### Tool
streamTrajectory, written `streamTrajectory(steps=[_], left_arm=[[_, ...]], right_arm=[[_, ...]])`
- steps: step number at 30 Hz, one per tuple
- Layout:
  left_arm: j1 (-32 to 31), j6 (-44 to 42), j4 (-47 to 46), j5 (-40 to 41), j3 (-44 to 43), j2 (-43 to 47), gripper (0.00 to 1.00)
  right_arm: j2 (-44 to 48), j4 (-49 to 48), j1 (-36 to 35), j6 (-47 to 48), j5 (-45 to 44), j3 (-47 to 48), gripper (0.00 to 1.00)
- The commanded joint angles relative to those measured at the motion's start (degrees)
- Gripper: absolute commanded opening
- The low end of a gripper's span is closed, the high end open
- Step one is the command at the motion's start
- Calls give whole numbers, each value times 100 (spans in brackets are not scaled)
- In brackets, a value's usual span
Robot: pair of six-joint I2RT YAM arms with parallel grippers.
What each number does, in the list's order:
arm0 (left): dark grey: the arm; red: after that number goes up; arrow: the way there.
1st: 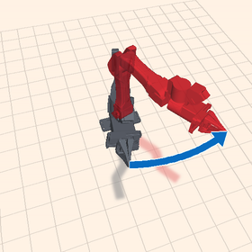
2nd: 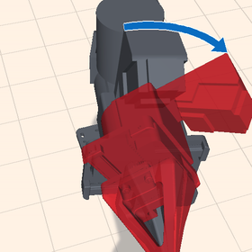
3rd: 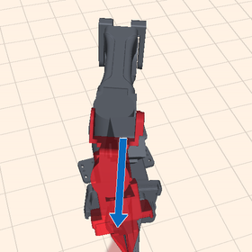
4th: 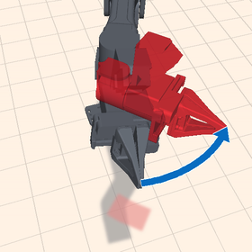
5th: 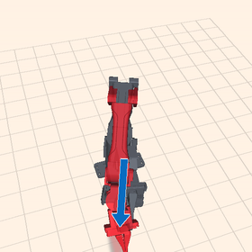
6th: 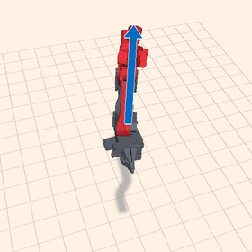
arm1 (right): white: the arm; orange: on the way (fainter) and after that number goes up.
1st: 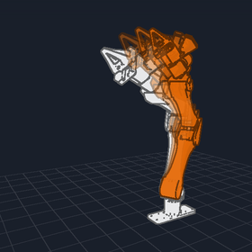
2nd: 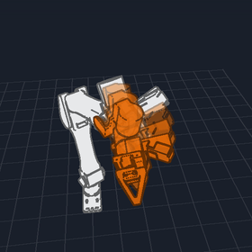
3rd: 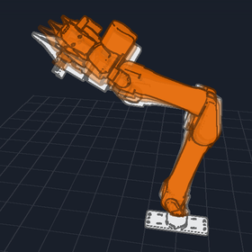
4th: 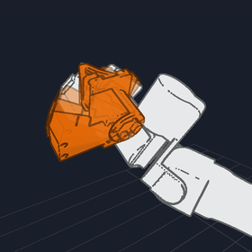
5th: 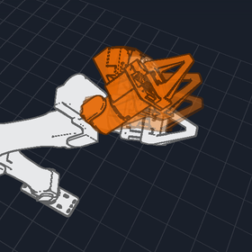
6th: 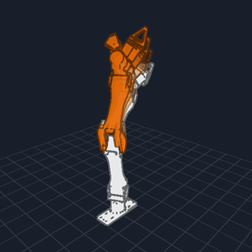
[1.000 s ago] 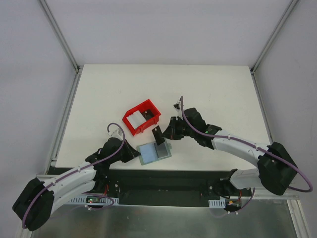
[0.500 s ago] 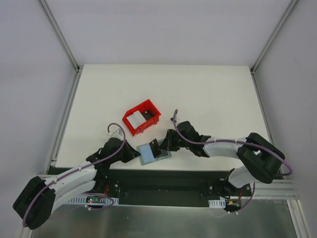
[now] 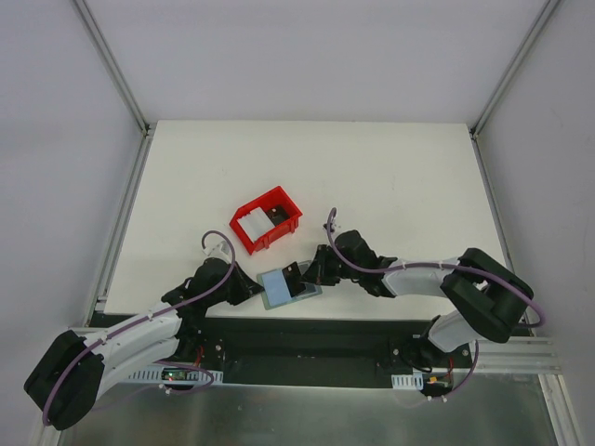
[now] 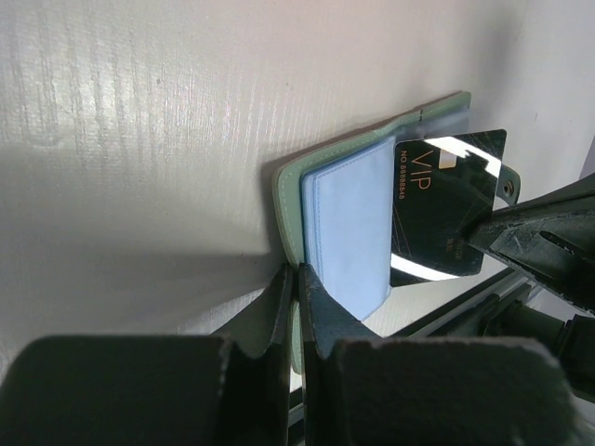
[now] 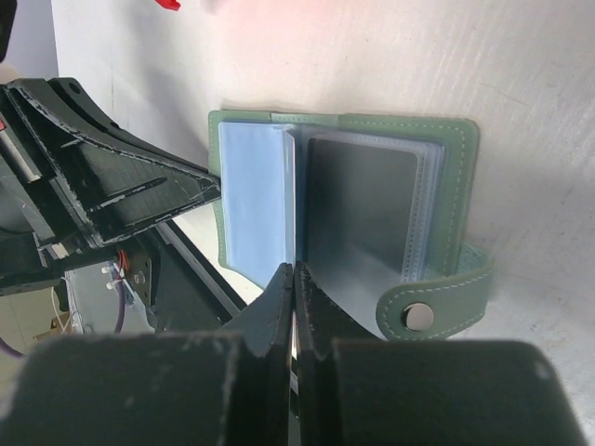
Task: Put the credit cards into the card holder
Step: Insert the credit card into the card holder.
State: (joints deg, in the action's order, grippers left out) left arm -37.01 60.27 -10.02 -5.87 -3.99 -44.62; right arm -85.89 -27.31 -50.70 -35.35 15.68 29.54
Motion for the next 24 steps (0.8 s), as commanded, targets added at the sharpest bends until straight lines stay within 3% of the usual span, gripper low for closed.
streamTrajectory(steps=[1, 24], left_arm=[[54, -6, 88, 68, 56, 15, 0], [54, -15, 88, 60, 39, -3, 0]], right_arm=[[28, -266, 42, 29, -4, -36, 0], [-570, -785, -54, -226, -48, -273, 0]])
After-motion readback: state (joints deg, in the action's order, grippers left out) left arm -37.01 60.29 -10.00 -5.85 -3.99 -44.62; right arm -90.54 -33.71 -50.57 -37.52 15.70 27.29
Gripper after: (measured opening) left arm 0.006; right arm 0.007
